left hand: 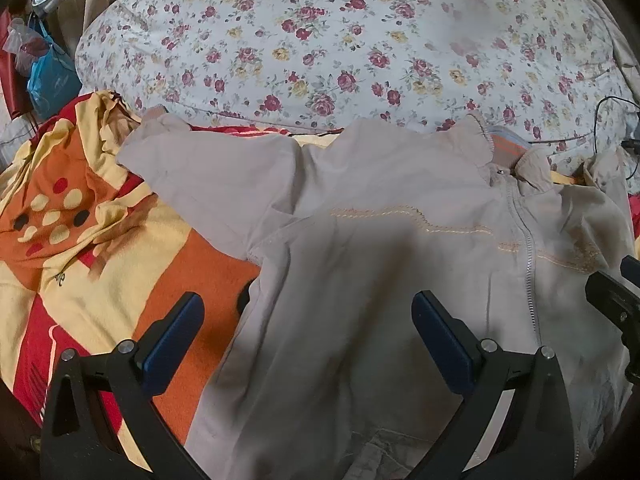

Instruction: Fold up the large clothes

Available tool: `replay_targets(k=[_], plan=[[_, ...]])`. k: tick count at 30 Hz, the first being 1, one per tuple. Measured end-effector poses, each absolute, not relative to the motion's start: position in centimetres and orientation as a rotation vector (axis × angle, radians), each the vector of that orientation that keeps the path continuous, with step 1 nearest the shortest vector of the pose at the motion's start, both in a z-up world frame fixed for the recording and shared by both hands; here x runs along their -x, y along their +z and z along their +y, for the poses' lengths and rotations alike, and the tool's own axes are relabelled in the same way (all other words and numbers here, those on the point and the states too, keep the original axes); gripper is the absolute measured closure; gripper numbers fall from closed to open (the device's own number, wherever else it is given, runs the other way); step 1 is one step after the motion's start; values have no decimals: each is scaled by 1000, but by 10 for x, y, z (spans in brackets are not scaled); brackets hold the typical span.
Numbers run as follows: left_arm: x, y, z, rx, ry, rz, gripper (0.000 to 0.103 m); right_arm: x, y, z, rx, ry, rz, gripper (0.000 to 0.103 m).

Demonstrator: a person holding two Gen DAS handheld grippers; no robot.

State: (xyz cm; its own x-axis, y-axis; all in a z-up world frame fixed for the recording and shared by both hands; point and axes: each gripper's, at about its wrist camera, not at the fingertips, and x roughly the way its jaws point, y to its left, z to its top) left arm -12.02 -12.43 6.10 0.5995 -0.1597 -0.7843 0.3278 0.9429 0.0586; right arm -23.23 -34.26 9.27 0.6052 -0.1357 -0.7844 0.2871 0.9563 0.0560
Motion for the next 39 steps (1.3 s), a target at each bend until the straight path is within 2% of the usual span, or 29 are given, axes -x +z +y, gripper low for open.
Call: replay_targets(k=[39], plan=[[119, 57, -123, -190, -284, 902, 0, 227, 81, -348, -208, -275, 923, 1]])
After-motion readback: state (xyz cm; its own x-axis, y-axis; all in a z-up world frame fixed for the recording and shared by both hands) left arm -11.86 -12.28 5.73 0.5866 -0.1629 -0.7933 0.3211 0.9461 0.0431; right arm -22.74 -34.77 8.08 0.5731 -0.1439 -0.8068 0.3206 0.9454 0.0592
